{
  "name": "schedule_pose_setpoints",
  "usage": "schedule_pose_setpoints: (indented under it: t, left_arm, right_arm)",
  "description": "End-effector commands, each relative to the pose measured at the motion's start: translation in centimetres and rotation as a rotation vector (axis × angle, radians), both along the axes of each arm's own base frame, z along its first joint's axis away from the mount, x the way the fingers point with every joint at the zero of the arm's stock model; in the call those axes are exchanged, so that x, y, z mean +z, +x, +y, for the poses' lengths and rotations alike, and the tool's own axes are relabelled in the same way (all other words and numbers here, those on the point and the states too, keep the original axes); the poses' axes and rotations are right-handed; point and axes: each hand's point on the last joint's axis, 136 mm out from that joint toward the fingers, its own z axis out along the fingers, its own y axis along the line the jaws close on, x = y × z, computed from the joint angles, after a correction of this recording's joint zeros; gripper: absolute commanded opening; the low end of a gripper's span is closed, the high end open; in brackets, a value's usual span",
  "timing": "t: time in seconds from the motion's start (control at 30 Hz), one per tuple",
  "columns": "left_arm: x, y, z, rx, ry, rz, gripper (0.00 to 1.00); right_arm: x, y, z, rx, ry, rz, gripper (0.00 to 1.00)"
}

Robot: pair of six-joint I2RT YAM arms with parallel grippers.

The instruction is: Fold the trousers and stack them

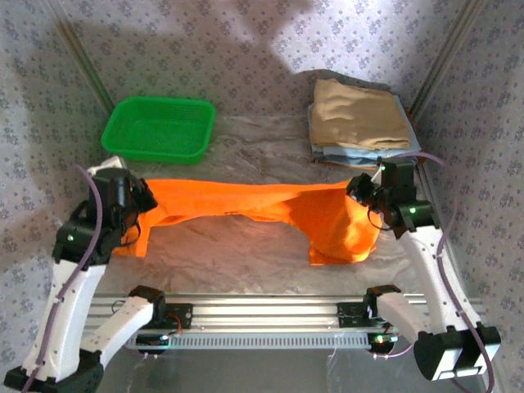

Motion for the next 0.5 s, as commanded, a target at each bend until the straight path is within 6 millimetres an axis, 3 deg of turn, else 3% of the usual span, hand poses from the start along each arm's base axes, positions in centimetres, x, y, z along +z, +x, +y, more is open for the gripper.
schedule_pose_setpoints:
  t: [0.0,0.1,0.2,0.3,0.37,0.47]
  left_arm:
    - [4.2,2.8,-1.0,-0.076,0.078,-0.071,0.00]
    - [4.8,6.9,-1.7,-0.102,0.135,-0.053,0.00]
    - [2.8,12.2,-2.2,-0.148,0.084,-0.002,0.00]
    - [0.2,17.7,-1.1,-0.155,0.090,0.037,0.00]
    - [-1.3,20.7,0.1,-0.136,0.103,0.058,0.00]
    - [-2.9,24.2,1.6,-0.121,0.090,0.064,0.00]
  right_arm:
    - [4.0,1.2,-2.3,-0.075,-0.053,-0.085,0.00]
    - [5.1,4.3,-3.4,-0.102,-0.036,-0.094,0.00]
    - [4.6,8.6,-3.9,-0.075,-0.086,-0.080,0.00]
    - [2.5,13.6,-4.3,-0.057,-0.118,-0.041,0.00]
    - [1.0,16.7,-4.8,-0.071,-0.122,-0.005,0.00]
    - [-1.2,20.6,-3.8,-0.037,-0.112,0.054,0.00]
